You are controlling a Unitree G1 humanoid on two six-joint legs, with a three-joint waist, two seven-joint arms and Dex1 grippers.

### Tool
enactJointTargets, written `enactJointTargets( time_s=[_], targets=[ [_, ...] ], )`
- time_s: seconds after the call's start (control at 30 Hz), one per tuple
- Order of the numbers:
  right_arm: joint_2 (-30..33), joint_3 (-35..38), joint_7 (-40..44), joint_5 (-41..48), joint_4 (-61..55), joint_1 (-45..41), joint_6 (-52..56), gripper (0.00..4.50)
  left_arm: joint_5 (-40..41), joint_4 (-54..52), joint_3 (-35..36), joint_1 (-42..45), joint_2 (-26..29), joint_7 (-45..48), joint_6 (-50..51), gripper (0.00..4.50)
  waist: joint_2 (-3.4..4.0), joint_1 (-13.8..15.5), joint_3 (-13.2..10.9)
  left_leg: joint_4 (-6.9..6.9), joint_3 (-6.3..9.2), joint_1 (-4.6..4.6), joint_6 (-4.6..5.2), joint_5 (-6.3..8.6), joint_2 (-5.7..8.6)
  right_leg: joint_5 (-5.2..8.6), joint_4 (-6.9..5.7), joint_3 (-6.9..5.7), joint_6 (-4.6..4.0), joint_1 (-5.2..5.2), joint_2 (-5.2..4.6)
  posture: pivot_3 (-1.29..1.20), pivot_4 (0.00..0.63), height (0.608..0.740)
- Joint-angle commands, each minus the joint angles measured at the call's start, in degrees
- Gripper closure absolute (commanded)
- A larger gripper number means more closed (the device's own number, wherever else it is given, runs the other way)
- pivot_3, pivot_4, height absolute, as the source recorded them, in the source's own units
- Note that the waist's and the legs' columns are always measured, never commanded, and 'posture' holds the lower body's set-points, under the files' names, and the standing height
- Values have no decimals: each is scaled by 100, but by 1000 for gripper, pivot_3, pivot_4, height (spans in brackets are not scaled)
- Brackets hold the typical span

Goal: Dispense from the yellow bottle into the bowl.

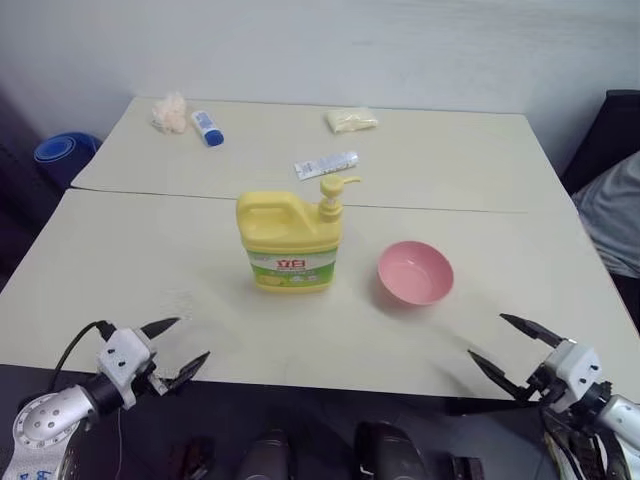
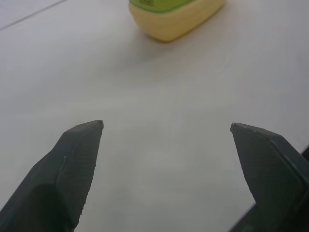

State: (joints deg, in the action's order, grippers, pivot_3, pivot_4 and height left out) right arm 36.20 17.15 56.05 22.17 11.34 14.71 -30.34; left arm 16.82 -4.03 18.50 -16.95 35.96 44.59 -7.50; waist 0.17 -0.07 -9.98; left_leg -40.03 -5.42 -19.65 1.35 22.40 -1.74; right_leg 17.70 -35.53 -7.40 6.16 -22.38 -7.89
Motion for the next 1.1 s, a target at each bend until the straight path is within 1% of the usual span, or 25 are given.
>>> enactJointTargets(
  time_s=[0.03,0.07,0.1,0.17,0.27,0.33,0.4,0.5,0.57,0.77,0.87,1.0,1.1],
  targets=[
    [2,61,3,241,-296,-108,162,0,149,-167,-11,55,64,153,34,18,1,-9,0,1,0,1,-1,1,-1,0,-1,-1,0,0,-3,0,150,740],
    [13,-21,-35,333,-532,-227,427,0,295,-263,-18,85,117,260,215,18,3,-22,-2,3,-1,3,-2,1,-2,0,-3,-2,0,0,-2,0,150,740],
    [31,-91,-74,423,-756,-332,698,0,608,-385,-13,104,178,489,459,18,3,-39,-2,3,-5,4,-3,1,-5,0,-6,-1,0,-1,0,0,150,740],
    [217,-386,-48,516,-1297,-655,1450,0,1566,-875,31,149,553,1365,1036,18,0,-77,-4,2,-7,11,-6,2,-12,0,-12,2,0,-2,7,0,150,740],
    [440,-814,-307,438,-1842,-1285,2770,0,2137,-1405,0,557,1027,1691,1742,18,12,-69,-9,-3,-4,13,-9,2,-16,2,-12,12,-5,-4,2,0,150,740],
    [518,-1172,-622,340,-2103,-1752,3801,0,2216,-1595,-143,905,1211,1801,1937,18,13,-33,-8,-4,-2,12,-9,2,-11,3,-11,14,-5,-3,-3,0,150,740],
    [449,-1542,-904,81,-2219,-2187,4456,0,2297,-1742,-285,1298,1230,1777,2110,18,20,-8,-6,0,0,10,-10,3,-7,3,-15,10,-5,-2,-1,0,150,740],
    [260,-2012,-1127,-222,-2091,-2676,5070,0,2337,-1869,-468,1775,1179,1650,2368,18,20,-2,-6,-1,9,-19,-10,3,-1,2,-15,-5,-5,-17,31,0,150,740],
    [221,-2364,-1140,-521,-1918,-2900,5294,0,2334,-1946,-532,1967,1144,1548,2503,18,19,-6,-6,-7,9,-45,-9,2,3,2,-14,-17,-3,-35,39,0,150,740],
    [-86,-2752,-1364,-838,-1859,-3160,5951,0,2279,-2125,-505,2021,1076,1395,2671,18,19,-7,-6,-11,0,-50,-5,-1,5,-1,-13,-41,1,-41,49,0,150,740],
    [-218,-2809,-1447,-999,-1753,-3206,5871,567,2246,-2123,-491,2015,1044,1366,2680,0,19,-7,-6,-14,0,-49,-7,-2,4,-1,-16,-38,2,-41,51,0,150,740],
    [-325,-2780,-1411,-1144,-1587,-3257,5606,1861,2266,-2157,-459,2088,1016,1289,2721,0,19,-3,-6,-14,0,-49,-7,-2,5,-1,-15,-37,2,-41,51,0,150,740],
    [-290,-2783,-1312,-1239,-1539,-3282,5471,2815,2423,-2167,-386,2269,1059,1238,2882,0,19,-8,-6,-13,1,-50,-7,-2,5,-1,-14,-38,2,-41,53,0,150,740]
  ],
)
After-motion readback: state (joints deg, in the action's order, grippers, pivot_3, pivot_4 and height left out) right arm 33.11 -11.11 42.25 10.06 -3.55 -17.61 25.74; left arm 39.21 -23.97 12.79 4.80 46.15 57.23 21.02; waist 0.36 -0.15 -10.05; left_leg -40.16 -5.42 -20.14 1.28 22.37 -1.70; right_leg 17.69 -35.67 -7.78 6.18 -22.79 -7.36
